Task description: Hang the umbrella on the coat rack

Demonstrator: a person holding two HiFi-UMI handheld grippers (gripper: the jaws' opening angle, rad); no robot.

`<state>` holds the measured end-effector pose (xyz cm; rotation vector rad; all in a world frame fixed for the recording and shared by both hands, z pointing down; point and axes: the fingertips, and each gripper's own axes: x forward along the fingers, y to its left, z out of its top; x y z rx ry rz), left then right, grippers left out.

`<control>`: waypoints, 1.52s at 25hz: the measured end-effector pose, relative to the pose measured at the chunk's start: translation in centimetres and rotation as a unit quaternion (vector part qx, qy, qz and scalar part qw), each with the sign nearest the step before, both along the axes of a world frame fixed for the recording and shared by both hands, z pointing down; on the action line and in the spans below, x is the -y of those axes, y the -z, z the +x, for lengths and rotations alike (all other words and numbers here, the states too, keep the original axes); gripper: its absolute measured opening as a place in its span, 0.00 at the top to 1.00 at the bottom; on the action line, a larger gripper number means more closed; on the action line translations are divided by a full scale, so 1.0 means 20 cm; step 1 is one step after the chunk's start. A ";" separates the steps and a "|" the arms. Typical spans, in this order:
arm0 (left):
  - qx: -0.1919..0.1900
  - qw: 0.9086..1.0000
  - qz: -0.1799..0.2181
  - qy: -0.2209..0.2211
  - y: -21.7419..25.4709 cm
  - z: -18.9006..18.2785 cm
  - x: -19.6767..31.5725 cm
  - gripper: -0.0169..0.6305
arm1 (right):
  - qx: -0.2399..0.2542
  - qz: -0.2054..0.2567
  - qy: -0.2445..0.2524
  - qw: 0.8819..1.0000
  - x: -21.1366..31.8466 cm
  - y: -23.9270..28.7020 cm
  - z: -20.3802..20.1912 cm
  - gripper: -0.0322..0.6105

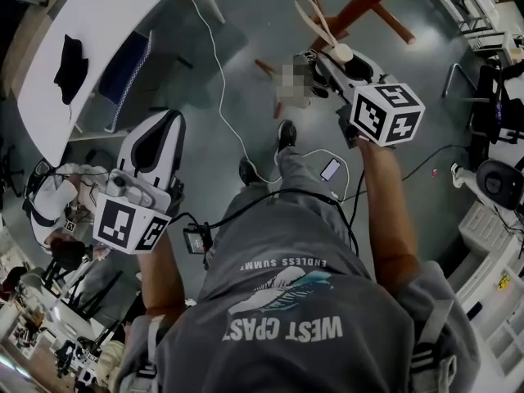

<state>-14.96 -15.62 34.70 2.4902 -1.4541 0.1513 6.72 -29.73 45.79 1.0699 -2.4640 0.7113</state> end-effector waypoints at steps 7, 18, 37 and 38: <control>-0.003 1.000 -0.005 0.000 -0.02 0.00 0.01 0.94 | -0.017 -0.008 0.005 1.000 -0.03 -0.09 -0.04 0.68; -0.007 1.000 -0.011 0.005 -0.06 0.01 -0.01 0.94 | -0.055 -0.012 0.000 0.998 -0.03 -0.24 -0.01 0.68; 0.004 1.000 -0.009 0.008 -0.05 0.06 0.00 0.94 | -0.069 -0.044 -0.013 0.997 -0.05 -0.39 0.13 0.68; 0.006 1.000 -0.006 0.006 -0.05 0.06 0.00 0.94 | -0.068 -0.046 -0.014 0.996 -0.05 -0.40 0.14 0.68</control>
